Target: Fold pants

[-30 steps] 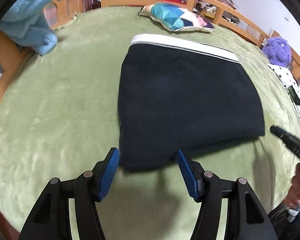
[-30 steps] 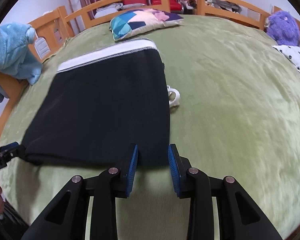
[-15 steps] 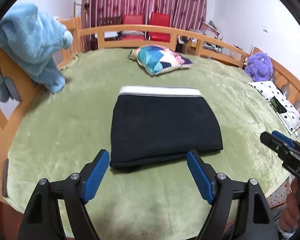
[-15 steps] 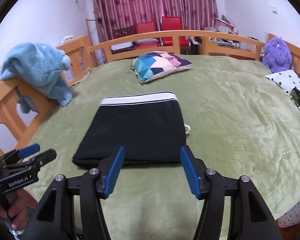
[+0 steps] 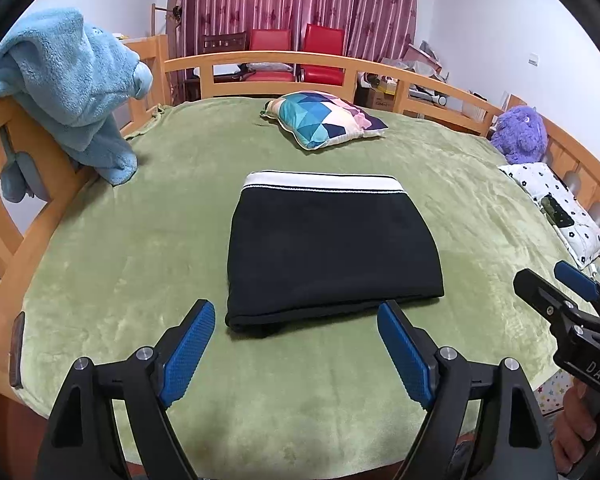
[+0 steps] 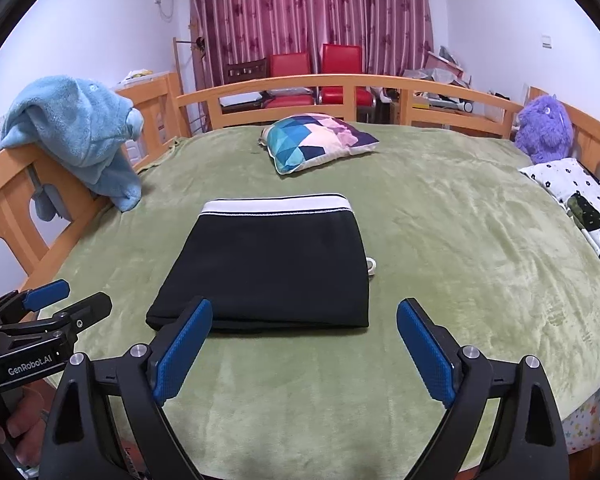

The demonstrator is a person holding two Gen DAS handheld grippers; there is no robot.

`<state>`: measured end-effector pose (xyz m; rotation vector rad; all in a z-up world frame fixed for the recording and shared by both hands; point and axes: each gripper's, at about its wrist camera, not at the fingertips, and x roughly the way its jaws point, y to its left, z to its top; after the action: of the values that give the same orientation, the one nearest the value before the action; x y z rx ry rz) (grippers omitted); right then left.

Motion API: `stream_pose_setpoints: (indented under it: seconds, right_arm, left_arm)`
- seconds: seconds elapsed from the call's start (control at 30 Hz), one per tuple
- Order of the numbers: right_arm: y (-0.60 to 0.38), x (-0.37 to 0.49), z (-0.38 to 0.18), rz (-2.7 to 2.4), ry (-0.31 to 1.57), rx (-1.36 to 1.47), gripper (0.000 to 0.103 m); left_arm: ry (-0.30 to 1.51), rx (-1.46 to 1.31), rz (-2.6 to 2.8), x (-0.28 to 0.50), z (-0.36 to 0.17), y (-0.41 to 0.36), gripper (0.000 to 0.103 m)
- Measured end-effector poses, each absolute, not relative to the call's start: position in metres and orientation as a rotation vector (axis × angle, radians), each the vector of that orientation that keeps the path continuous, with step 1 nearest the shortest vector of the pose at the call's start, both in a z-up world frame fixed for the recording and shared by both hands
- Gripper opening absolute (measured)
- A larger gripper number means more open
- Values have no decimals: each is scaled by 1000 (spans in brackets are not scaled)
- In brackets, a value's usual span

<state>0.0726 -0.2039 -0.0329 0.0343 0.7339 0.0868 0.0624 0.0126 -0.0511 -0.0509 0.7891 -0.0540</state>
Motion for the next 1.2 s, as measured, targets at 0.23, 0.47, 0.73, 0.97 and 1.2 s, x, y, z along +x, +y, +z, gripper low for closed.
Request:
stream_pose_setpoints:
  seconds: [0.23, 0.47, 0.73, 0.97, 1.2]
  right_arm:
    - [-205, 76, -33, 91, 745, 63, 92]
    - [-203, 77, -33, 88, 749, 71, 92]
    - [-202, 77, -31, 87, 748, 66, 92]
    - [-205, 76, -30, 89, 745, 82, 92]
    - [-207, 76, -29, 85, 742, 87, 92]
  left_arm:
    - [804, -56, -37, 61, -53, 16, 83]
    - [805, -52, -26, 58, -53, 18, 83]
    - [800, -54, -17, 56, -53, 22, 83]
    - [804, -46, -20, 58, -53, 21, 83]
    - [804, -51, -23, 59, -53, 20, 83]
